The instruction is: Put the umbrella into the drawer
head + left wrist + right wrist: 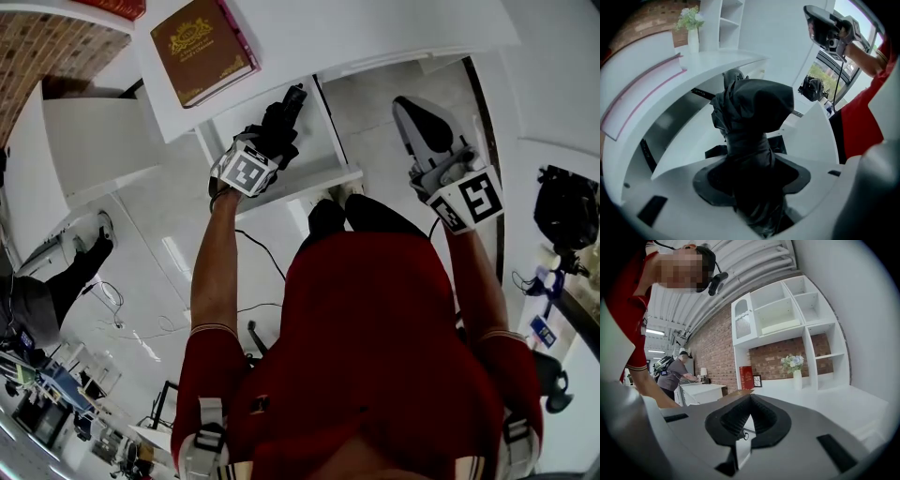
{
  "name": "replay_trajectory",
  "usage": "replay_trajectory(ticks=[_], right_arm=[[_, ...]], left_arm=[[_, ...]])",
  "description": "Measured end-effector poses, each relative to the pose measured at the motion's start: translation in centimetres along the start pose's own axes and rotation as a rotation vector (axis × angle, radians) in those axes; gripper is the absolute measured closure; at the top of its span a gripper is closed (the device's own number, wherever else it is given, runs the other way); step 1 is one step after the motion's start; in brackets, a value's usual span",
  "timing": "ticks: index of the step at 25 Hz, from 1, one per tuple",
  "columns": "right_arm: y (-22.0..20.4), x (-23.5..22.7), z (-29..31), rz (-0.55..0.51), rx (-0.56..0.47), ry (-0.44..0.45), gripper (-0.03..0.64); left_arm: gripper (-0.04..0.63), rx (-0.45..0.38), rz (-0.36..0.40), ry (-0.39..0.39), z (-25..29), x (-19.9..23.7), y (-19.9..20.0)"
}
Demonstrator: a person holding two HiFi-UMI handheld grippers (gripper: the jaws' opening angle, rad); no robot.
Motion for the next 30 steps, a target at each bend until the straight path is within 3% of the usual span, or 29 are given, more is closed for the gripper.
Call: replay_trajectory(ticks=[15, 20, 30], right_arm=[[-1.1, -0.7, 0.6, -0.002, 0.043, 0.002, 0.618], [-1.6, -0.7, 0.6, 0.006, 0.053, -0.002, 0.618], [-1.9, -1.0, -0.4, 0.0, 0.072, -0.03, 0.618]], left_arm=[[0.354, 0.071, -0.397, 0.016, 5.0, 2.7, -2.0], [0.354, 0.121, -0.484, 0.038, 6.2, 3.6, -3.2], [0.353, 0.122, -0.646, 0.043, 7.8, 4.7, -4.4]])
Point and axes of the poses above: the fingertips, and each gripper's own axes: z forward along the fingers, x to its left, y out of its top, the point moved 1 cm from there along -z, backward along the fingers, and after that the axes turned 7 degrees about -z, right-handed, at the moved point
